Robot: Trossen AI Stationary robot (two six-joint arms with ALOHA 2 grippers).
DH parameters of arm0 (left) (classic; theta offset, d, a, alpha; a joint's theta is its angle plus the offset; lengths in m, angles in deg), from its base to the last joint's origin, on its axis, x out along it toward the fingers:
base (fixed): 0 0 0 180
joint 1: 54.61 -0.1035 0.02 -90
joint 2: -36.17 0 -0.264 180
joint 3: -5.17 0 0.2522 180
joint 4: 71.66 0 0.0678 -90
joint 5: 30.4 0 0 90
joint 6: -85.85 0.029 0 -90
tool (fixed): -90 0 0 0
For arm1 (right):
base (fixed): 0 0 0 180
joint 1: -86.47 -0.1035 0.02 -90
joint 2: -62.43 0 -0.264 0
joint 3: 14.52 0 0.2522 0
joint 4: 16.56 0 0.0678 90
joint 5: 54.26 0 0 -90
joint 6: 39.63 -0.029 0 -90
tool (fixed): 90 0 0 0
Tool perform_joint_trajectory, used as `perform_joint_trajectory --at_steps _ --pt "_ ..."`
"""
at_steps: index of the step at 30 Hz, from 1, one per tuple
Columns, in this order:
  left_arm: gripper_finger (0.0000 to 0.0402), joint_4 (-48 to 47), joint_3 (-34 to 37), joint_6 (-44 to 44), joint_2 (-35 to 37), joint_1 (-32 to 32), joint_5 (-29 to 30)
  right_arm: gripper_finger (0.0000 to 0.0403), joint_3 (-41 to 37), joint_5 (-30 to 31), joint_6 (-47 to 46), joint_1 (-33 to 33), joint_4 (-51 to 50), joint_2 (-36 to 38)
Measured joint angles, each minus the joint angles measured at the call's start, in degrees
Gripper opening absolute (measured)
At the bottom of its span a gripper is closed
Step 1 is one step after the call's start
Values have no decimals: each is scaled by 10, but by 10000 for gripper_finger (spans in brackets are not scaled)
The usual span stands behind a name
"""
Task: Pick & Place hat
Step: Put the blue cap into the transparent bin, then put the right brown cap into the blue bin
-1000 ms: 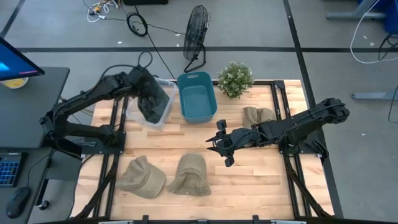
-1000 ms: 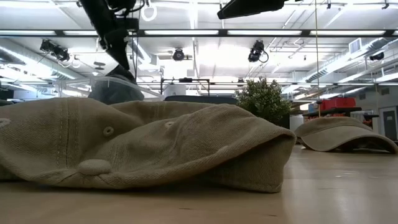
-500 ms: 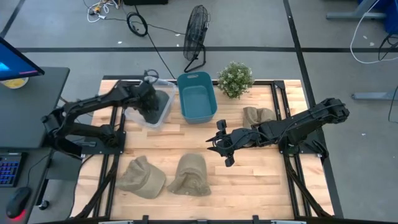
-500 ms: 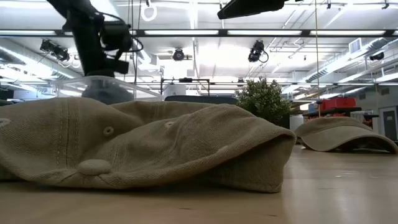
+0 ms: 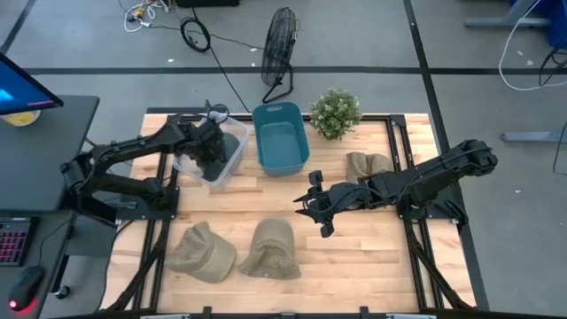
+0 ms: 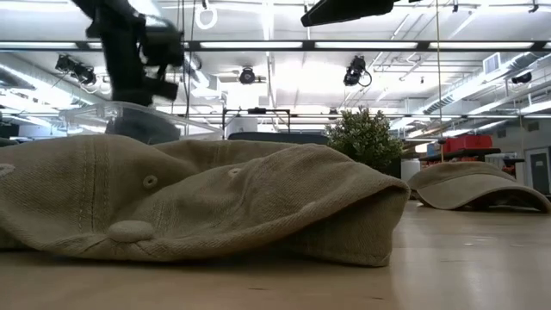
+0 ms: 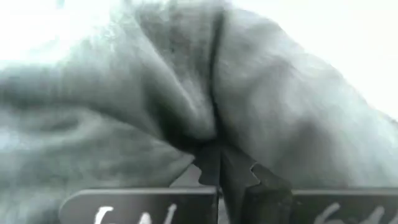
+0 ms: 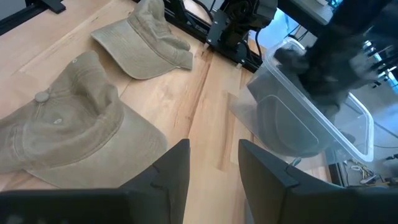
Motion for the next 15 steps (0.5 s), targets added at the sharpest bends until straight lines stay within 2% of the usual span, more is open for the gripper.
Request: perform_joint_trajectory --at_steps 8,15 --pt "2 -62 -125 -48 1 53 7 140 0 1 -3 0 -11 0" --pt "2 -31 -152 -97 1 121 10 140 0 3 -61 0 -57 0"
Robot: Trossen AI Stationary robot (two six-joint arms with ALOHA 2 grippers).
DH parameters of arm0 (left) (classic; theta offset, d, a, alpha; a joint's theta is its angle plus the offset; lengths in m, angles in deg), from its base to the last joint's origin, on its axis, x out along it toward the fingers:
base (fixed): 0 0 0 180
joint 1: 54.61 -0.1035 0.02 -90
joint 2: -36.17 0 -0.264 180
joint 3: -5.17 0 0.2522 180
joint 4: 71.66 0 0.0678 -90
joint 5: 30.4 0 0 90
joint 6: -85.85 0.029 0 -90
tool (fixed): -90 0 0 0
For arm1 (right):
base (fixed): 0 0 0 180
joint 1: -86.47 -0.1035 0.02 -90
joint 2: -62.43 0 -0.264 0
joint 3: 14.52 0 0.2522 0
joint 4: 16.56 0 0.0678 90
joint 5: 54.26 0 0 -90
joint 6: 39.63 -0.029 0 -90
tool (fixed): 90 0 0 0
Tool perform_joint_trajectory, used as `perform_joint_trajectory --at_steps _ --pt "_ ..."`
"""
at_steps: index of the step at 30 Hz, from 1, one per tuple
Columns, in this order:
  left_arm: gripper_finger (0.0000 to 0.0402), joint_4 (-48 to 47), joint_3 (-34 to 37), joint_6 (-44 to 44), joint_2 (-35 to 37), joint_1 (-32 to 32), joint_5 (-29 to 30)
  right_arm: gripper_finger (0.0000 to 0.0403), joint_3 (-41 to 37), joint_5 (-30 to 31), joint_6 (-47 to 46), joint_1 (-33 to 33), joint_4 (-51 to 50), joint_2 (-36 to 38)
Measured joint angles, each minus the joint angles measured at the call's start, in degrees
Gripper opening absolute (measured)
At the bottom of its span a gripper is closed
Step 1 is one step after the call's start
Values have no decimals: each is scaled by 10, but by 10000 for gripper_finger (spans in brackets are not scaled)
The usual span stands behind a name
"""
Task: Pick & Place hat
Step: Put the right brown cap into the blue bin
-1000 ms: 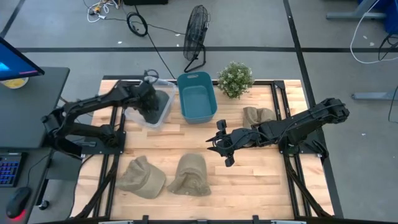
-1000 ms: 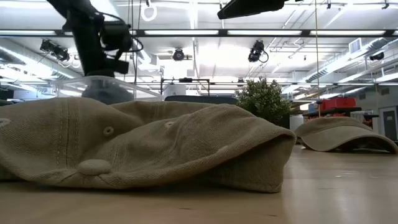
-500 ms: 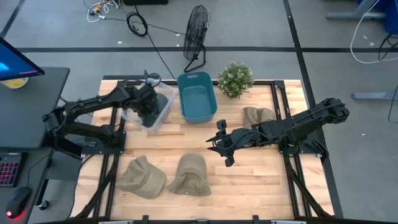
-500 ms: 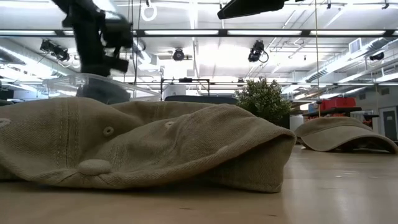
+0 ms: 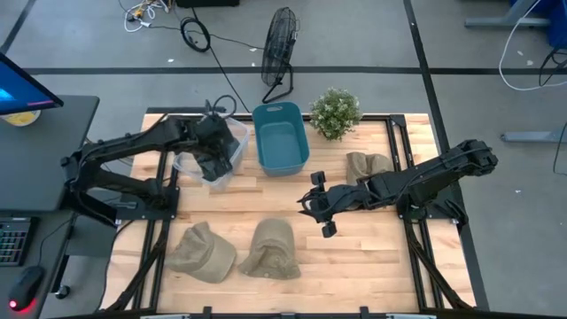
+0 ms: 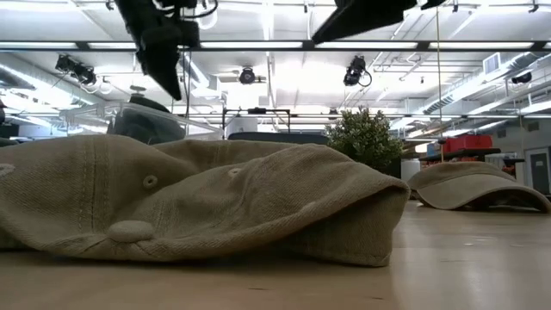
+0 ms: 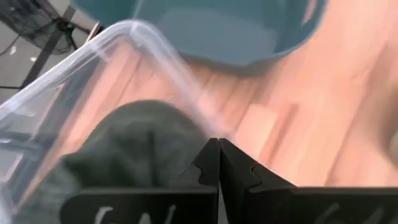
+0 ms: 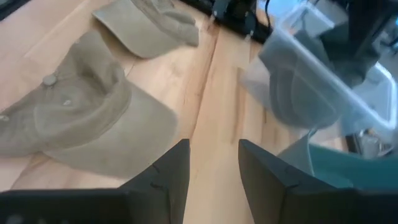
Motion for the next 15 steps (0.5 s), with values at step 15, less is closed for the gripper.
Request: perform_joint_trajectory --at_steps 15 --pt "2 132 19 -140 -35 236 220 140 0 174 -141 31 -230 0"
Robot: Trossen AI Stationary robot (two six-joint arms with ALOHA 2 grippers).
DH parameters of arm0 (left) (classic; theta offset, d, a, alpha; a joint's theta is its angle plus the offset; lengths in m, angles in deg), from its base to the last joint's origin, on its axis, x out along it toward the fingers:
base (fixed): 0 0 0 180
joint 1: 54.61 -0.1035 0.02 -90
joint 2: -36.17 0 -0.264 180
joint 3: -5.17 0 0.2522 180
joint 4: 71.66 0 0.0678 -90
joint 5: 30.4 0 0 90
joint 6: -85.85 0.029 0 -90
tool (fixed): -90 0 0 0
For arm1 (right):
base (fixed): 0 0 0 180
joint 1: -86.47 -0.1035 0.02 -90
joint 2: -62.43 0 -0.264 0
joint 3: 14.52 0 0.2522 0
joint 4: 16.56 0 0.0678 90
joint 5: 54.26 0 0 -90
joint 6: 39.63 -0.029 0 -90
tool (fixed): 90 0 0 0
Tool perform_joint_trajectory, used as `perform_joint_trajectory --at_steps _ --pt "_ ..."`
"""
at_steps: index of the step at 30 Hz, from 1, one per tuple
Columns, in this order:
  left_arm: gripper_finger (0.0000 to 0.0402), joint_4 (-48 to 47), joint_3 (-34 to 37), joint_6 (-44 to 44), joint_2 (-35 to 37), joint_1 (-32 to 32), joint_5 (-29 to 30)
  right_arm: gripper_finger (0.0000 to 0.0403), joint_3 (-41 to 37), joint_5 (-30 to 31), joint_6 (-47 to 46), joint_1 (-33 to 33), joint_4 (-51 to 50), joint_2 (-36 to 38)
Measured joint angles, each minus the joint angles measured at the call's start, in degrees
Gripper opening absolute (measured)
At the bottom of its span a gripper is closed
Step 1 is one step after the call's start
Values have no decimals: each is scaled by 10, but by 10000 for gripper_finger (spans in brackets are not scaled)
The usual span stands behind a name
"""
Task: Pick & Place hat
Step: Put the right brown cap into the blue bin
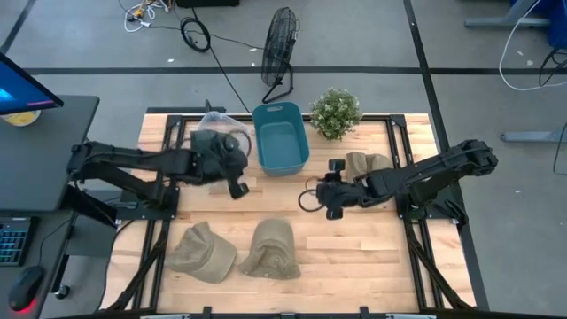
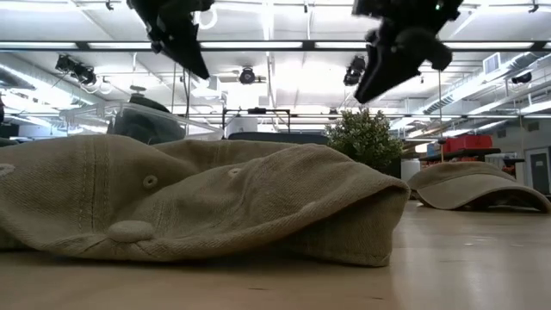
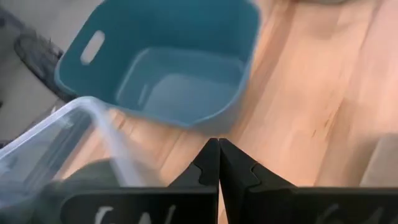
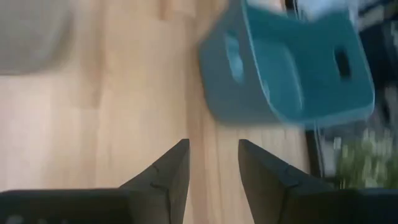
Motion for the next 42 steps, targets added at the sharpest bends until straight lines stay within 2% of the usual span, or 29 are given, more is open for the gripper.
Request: perform_joint_trajectory --at_steps 4,7,11,21,30,36,42 --pt "2 154 95 -2 -3 32 7 140 0 0 -71 28 -59 0" --pt "2 281 179 -2 -3 38 -24 140 0 -6 -113 54 -104 0" --pt "2 363 240 2 0 23 -46 140 0 -18 -148 111 -168 6" --pt "3 434 247 56 0 -49 -103 140 -8 -213 -172 264 -229 8" --pt "7 435 247 48 0 -57 -125 140 -44 -244 -193 329 -230 8" --pt "59 433 247 49 0 -67 -163 142 -82 -240 -194 359 -218 8" --pt "111 433 247 45 0 -70 -164 153 -123 -251 -193 375 -171 8"
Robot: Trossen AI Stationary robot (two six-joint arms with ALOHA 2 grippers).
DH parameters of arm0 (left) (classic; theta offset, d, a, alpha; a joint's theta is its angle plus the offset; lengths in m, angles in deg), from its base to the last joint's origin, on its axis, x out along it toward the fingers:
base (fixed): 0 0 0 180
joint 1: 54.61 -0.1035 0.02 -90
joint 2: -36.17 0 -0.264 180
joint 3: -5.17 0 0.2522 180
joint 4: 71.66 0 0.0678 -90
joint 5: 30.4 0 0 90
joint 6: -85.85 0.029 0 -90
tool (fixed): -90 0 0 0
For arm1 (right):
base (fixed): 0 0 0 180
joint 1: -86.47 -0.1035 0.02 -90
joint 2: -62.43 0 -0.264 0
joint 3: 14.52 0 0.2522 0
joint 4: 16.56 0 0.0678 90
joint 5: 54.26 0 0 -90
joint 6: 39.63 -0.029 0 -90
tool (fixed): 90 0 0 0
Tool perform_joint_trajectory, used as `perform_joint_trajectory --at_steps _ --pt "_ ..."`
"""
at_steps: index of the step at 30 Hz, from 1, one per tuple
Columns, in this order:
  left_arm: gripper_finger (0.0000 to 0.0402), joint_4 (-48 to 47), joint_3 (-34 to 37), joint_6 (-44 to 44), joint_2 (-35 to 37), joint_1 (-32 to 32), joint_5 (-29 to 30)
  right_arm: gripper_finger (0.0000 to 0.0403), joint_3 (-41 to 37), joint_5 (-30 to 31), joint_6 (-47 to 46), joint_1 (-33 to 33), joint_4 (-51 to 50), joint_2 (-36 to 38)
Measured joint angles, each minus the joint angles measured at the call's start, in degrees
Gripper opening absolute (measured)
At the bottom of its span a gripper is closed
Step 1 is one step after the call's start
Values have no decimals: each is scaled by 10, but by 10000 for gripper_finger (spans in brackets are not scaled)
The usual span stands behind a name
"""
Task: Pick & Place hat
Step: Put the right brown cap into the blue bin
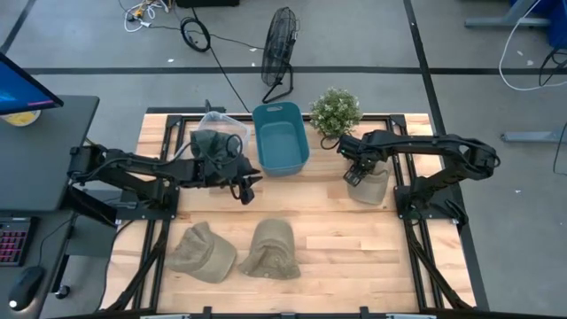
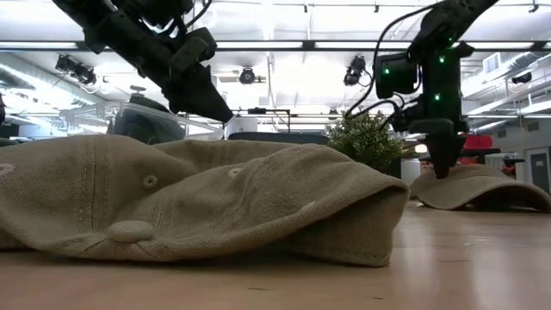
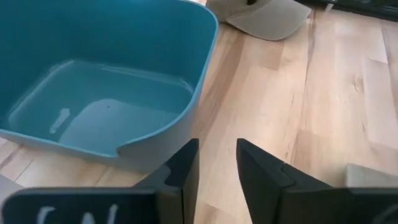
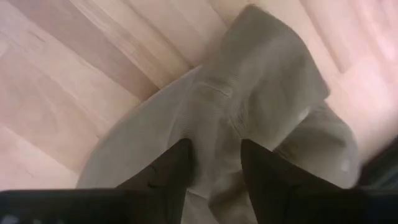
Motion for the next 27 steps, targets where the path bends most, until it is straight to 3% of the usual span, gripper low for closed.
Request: perform_joint_trajectory --at_steps 5,10,16,23,27 --pt "118 0 0 -16 0 1 0 121 -31 -2 0 0 50 0" --pt "112 -1 0 -17 0 1 0 16 -32 -17 -2 -3 45 0" --pt "111 -1 0 -17 0 1 0 8 -1 -56 -18 -34 7 0" --pt "110 -1 0 -17 0 1 0 5 72 -181 11 -106 -12 0" --pt "110 -1 0 -17 0 1 0 4 122 -199 36 -153 15 0"
